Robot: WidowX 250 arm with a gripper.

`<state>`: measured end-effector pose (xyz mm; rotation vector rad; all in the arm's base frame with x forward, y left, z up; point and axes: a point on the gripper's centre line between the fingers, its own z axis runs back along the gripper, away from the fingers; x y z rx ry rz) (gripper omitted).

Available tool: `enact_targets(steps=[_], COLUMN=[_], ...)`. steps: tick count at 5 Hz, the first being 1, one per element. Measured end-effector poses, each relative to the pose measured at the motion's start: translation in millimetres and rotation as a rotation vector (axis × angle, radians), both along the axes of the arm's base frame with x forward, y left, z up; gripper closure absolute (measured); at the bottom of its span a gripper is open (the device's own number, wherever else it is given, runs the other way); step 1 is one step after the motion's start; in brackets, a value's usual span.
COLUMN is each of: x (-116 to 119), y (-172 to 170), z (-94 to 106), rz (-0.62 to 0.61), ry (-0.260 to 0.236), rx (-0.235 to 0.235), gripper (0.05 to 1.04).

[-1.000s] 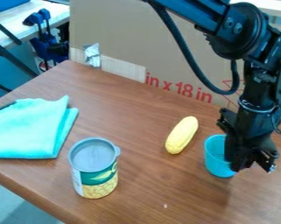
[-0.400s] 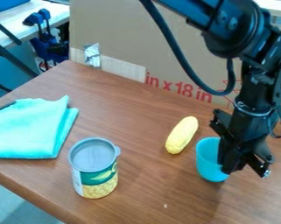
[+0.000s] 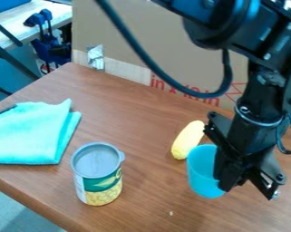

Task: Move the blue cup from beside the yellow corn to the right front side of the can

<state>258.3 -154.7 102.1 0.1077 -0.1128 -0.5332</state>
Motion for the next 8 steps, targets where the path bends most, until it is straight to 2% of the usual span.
enact_targets(steps=[1, 2, 3, 4, 5, 6, 7, 8], x=[-41.9, -60.4, -56.5, -51.6, -41.0, -36.9, -47.3, -50.6], y=[16.1, 29.4, 34.6, 37.4, 42.1, 40.8, 51.3, 52.1], z=[-14.8, -37.7, -43.0, -45.9, -41.6, -45.5, -46.9, -22.0], rz=[0.058, 0.103, 0.106, 0.09, 0.086, 0.079, 0.129, 0.156], ry=[0.087, 0.167, 0.154, 0.155, 0.123, 0.096, 0.077, -0.016], rx=[0.012, -0.014, -0.04, -0.035, -0.02, -0.057, -0.08, -0.108], gripper=[1.003, 1.003, 1.003, 1.003, 1.003, 0.973, 0.786, 0.449])
